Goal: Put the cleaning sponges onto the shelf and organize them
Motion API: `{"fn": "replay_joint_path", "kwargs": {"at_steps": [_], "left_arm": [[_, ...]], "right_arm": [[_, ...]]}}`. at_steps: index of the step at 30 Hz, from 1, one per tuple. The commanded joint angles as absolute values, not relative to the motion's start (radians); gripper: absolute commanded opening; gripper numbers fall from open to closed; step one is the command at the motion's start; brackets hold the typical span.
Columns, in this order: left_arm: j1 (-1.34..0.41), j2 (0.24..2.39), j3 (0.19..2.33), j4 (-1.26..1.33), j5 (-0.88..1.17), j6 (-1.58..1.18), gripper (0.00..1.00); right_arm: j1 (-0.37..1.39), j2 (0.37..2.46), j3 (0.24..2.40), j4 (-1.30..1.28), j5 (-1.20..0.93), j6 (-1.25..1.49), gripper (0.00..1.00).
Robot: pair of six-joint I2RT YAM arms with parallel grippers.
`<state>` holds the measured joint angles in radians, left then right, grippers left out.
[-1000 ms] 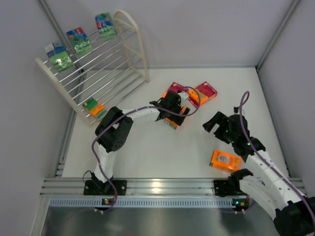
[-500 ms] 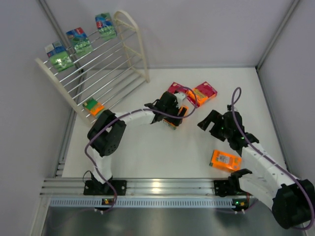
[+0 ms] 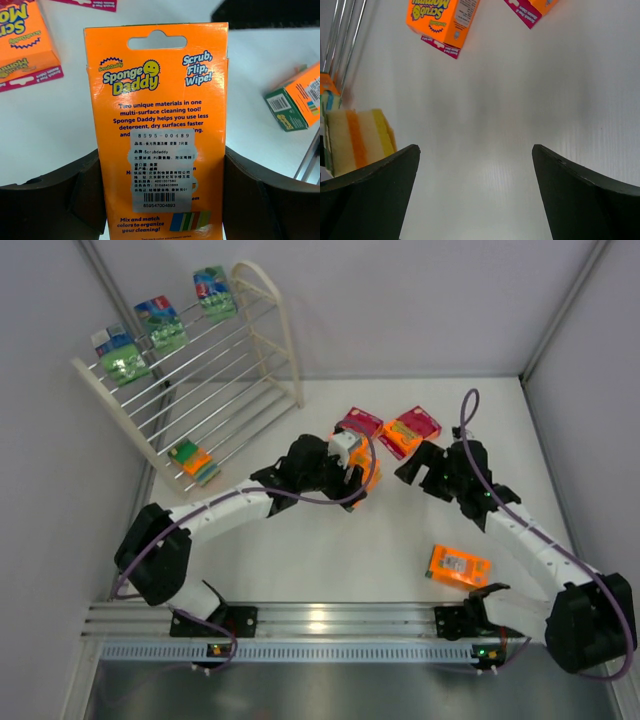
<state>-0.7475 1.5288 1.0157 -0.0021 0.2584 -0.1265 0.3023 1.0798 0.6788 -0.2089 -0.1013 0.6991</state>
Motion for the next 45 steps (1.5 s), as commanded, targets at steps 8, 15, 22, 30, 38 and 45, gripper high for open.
{"fn": "replay_joint_path", "kwargs": {"at_steps": [8,15,22,30,38,45], "left_arm": [[-0.784,1.457,0.976,0.080,0.305,-0.106,0.74],[-0.788,1.503,0.997,0.078,0.304,-0.092,0.75],[-0.788,1.537,1.032,0.080,0.311,-0.072,0.84],[-0.788,1.563,1.026,0.100,0.288,-0.064,0.82],[-0.788,1.555,0.983,0.098,0.298,-0.060,0.80],[-0.793,1.562,0.979,0.078,0.314,-0.032,0.80]], "right_arm": [[0.445,1.273,0.896,-0.183,-0.150,0.598,0.95],[0.555,1.289,0.907,-0.150,-0.159,0.633,0.95],[0.620,1.256,0.854,-0.055,-0.179,0.676,0.96],[0.647,1.289,0.810,-0.037,-0.187,0.712,0.96],[0.640,1.212,0.798,-0.173,-0.032,0.729,0.99],[0.578,1.137,0.818,-0.333,0.067,0.773,0.99]]}}
